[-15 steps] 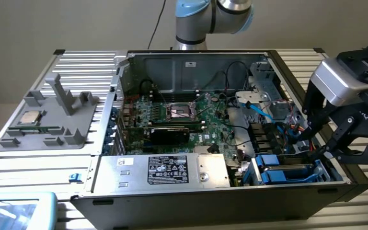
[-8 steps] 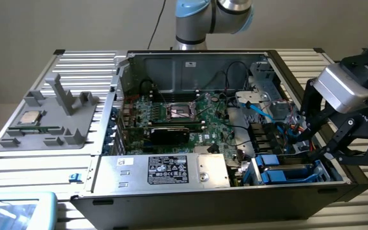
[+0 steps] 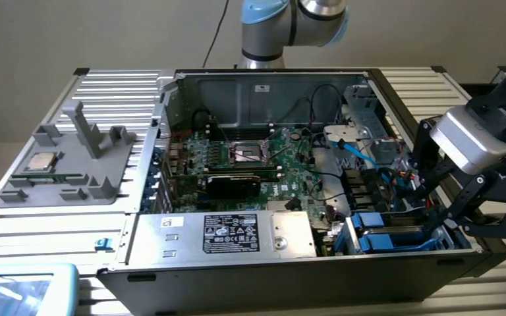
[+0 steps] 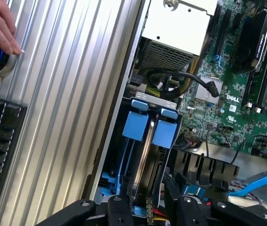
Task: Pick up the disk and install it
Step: 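Insert the first disk wire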
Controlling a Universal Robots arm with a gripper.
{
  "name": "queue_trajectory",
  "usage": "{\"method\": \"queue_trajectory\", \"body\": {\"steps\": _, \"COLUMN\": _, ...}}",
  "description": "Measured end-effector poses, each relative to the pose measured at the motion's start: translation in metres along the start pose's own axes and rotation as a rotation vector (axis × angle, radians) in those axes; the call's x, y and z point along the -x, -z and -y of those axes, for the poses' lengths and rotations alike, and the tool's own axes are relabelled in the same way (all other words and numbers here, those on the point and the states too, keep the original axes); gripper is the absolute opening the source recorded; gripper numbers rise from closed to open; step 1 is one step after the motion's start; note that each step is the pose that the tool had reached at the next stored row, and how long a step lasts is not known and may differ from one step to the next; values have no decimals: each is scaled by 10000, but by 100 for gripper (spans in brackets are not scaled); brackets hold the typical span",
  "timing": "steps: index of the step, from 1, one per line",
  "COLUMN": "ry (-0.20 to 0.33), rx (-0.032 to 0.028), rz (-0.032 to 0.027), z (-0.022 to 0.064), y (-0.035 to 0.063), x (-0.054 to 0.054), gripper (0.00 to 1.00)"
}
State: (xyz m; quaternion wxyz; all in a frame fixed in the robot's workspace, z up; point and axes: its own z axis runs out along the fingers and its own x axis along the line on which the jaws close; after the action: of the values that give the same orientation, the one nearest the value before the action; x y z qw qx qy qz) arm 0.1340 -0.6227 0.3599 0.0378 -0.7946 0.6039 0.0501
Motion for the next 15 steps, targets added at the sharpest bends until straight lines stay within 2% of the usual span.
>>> {"method": "queue_trajectory", "body": {"steps": 5, "ry": 417, "rx": 25, "rz": 1, "z": 7, "y": -31, "x": -6, "gripper": 40}}
{"method": "queue_trajectory", "body": {"steps": 6, "ry": 441, "rx": 14, "rz": 47, "z": 13, "y": -34, "x": -8, "gripper": 40}}
{"method": "queue_trajectory", "body": {"steps": 8, "ry": 460, "rx": -30, "rz": 199, "z": 28, "y": -39, "x": -13, "gripper": 40}}
{"method": "queue_trajectory", "body": {"steps": 9, "ry": 467, "rx": -46, "rz": 255, "z": 31, "y": -42, "x": -14, "gripper": 40}}
{"method": "queue_trajectory", "body": {"steps": 10, "ry": 474, "rx": -54, "rz": 282, "z": 31, "y": -44, "x": -14, "gripper": 40}}
{"method": "queue_trajectory", "body": {"steps": 15, "ry": 478, "rx": -50, "rz": 285, "z": 33, "y": -45, "x": -15, "gripper": 40}}
